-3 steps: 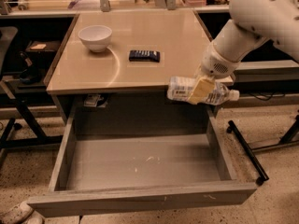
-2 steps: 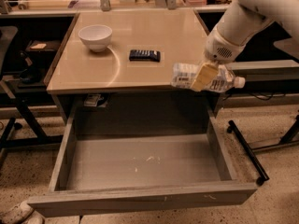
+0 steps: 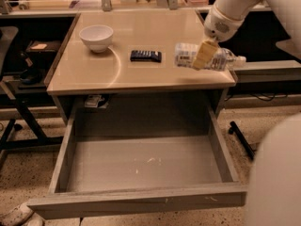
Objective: Pick blue plastic bottle from top drawer and place on counter
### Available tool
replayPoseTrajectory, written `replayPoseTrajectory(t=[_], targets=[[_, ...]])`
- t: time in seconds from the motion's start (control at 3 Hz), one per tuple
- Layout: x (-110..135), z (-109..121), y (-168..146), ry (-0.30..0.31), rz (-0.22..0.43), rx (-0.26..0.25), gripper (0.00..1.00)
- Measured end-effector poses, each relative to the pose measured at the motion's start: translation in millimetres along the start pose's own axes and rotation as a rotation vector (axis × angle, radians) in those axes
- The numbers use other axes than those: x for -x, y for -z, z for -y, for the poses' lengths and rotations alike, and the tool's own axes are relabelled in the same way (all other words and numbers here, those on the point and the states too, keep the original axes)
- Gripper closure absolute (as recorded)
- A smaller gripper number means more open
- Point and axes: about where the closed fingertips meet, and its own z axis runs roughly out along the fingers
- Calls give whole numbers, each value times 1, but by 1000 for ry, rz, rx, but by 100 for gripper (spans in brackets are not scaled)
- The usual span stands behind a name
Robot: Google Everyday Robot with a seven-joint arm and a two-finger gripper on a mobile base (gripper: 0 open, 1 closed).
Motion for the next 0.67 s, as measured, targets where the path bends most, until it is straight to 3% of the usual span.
replayPoseTrajectory(t=[0.67], targets=[[14,53,-22,-43,15,-39,100]])
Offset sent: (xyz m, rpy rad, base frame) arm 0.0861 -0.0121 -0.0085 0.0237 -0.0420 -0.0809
